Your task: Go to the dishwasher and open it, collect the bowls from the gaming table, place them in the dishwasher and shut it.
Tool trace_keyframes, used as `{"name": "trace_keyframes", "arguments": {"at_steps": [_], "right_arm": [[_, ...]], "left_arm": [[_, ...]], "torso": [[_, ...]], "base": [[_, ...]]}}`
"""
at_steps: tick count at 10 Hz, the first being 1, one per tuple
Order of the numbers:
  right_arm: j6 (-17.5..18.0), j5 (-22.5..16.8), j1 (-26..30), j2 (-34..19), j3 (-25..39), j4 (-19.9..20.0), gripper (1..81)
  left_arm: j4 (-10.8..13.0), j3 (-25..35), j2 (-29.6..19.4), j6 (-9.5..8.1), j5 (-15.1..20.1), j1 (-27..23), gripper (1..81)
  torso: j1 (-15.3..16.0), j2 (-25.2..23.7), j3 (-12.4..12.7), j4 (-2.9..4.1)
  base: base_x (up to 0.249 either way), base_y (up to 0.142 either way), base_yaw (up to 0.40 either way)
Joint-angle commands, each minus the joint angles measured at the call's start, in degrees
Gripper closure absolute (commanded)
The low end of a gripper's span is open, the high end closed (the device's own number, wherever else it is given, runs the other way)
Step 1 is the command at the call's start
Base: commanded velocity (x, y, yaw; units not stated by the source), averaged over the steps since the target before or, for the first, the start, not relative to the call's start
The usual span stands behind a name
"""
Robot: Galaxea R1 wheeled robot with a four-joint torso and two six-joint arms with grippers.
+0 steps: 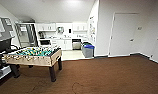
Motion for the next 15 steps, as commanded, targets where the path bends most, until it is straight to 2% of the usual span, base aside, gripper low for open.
{"name": "trace_keyframes", "arguments": {"at_steps": [1, 15], "right_arm": [[-0.10, -0.87, 3.00, -0.33, 0.35, -0.90, 81.1], [-0.10, -0.87, 3.00, -0.16, 0.35, -0.98, 81.1]], "left_arm": [[0.21, 0.11, -1.07, 0.15, 1.49, -3.13, 81.1], [0.65, 0.11, -0.37, 0.15, 1.49, -3.13, 81.1]], "torso": [[0.05, 0.00, 0.00, 0.00], [0.13, -0.06, 0.02, 0.00]], "base": [[0.083, 0.000, 0.000], [0.147, 0.000, 0.000]]}}
